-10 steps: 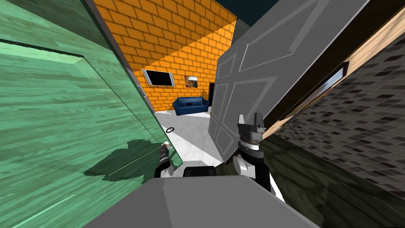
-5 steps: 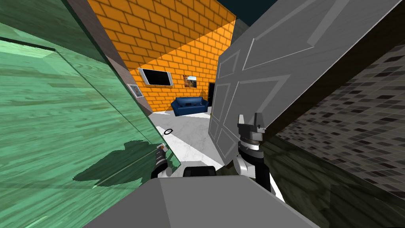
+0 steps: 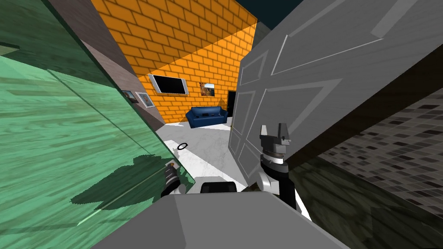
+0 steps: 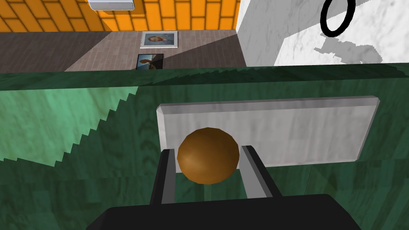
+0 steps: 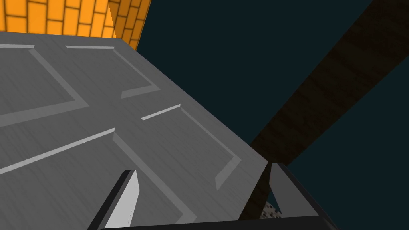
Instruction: Push the door open
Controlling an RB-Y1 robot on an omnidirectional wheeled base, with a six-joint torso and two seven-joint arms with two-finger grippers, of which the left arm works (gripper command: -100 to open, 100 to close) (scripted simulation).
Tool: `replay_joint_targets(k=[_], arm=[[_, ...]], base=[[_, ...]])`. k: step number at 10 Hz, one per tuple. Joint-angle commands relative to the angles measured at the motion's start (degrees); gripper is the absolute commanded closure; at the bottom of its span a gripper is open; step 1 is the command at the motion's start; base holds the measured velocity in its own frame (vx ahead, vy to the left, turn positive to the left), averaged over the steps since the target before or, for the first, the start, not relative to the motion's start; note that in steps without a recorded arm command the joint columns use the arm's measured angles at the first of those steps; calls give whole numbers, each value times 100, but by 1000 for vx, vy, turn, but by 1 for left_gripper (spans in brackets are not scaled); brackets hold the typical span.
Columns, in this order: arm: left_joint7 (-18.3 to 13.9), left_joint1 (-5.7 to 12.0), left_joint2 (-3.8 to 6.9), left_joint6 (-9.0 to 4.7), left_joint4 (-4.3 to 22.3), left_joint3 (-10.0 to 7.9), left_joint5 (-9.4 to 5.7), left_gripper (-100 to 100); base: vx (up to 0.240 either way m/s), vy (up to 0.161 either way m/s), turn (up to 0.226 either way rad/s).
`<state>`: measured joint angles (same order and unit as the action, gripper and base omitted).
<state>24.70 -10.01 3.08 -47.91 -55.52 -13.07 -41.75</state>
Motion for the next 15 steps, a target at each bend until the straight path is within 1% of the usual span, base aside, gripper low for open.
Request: replay_joint_targets(k=[1, 2, 3, 4, 5, 8, 12, 15], arm=[[68, -18, -14, -38, -45, -177, -89, 100], [100, -37, -50, -50, -58, -257, -133, 100], [40, 0, -19, -60, 47, -191, -101, 100], [102, -22, 20, -99, 19, -290, -209, 100], [118, -28, 25, -108, 14, -312, -236, 100], [237, -75, 37, -176, -24, -475, -442, 100], [406, -141, -27, -272, -77, -706, -732, 100], [494, -175, -105, -321, -105, -826, -882, 100]], base=[[181, 28, -24], [157, 35, -38], [65, 23, 8], [130, 56, 18], [182, 71, 26], [172, 97, 23], [191, 111, 30], [173, 82, 37]])
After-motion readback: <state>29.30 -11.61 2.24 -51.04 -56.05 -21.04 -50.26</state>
